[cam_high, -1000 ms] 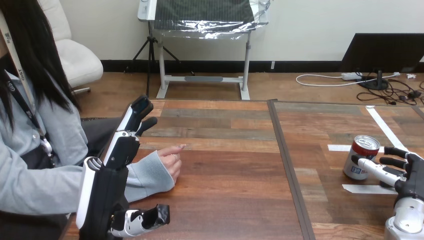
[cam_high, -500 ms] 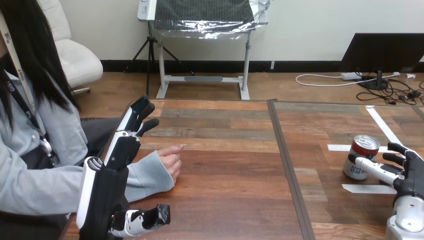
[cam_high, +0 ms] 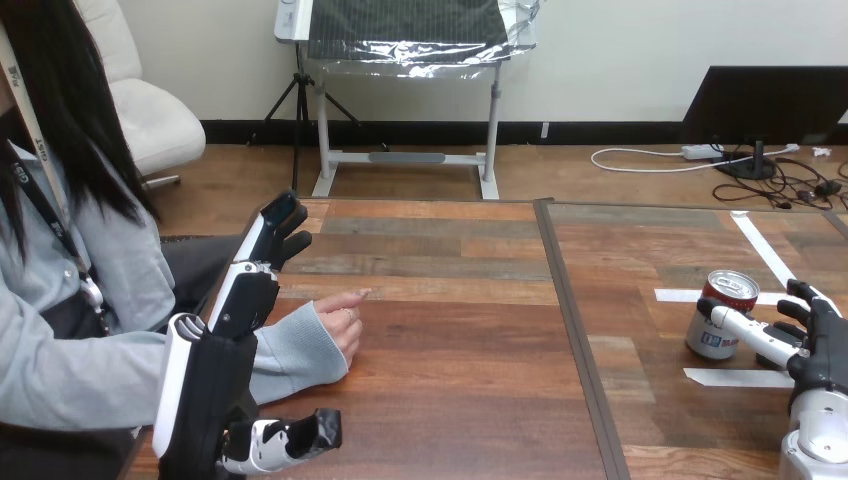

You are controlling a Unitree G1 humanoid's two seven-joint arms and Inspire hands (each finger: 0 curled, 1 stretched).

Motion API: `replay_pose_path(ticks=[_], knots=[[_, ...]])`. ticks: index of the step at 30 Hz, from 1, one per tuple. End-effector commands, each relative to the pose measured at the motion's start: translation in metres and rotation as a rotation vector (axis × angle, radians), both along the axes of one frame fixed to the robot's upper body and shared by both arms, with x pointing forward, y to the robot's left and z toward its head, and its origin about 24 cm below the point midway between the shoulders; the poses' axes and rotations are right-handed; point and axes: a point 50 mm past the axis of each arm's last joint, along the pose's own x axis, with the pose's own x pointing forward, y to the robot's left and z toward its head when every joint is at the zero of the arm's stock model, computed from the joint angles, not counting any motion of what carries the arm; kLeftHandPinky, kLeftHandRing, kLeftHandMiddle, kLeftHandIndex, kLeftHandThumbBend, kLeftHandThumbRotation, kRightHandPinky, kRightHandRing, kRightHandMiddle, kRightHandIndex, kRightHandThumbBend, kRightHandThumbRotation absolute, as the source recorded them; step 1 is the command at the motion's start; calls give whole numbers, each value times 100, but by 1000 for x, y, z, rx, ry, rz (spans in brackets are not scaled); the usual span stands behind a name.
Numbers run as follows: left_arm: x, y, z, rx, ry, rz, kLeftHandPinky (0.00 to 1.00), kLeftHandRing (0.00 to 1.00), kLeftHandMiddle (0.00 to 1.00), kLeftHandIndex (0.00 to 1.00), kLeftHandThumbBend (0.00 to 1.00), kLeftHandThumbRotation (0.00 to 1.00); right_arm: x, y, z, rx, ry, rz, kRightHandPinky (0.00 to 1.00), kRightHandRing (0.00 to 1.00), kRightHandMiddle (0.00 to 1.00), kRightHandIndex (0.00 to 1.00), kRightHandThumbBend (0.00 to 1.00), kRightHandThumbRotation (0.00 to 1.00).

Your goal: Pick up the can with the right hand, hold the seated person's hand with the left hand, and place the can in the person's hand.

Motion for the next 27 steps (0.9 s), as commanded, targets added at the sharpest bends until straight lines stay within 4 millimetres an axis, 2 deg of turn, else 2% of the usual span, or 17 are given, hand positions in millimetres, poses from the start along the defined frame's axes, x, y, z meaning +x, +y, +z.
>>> replay_pose_path(ticks=[1, 6, 18, 21, 27], knots=[[11, -3, 11, -10, -65, -8, 88, 94, 96, 93, 100, 76, 26, 7, 27, -13, -96, 52, 78, 86, 89, 91, 100, 25], [12, -3, 11, -11, -65, -14, 88, 94, 96, 93, 100, 76, 28, 9, 28, -10, -100, 66, 80, 87, 90, 92, 100, 24], [10, -2, 11, -7, -61, 3, 89, 94, 96, 93, 100, 77, 31, 11, 31, -11, -111, 107, 79, 87, 91, 94, 100, 29], [10, -3, 11, -14, -63, -3, 87, 93, 95, 93, 100, 77, 32, 11, 32, -24, -109, 118, 79, 88, 90, 93, 100, 30], [10, -4, 10, -13, -59, -14, 88, 95, 96, 93, 100, 75, 35, 14, 35, -33, -105, 133, 68, 81, 90, 93, 100, 31]])
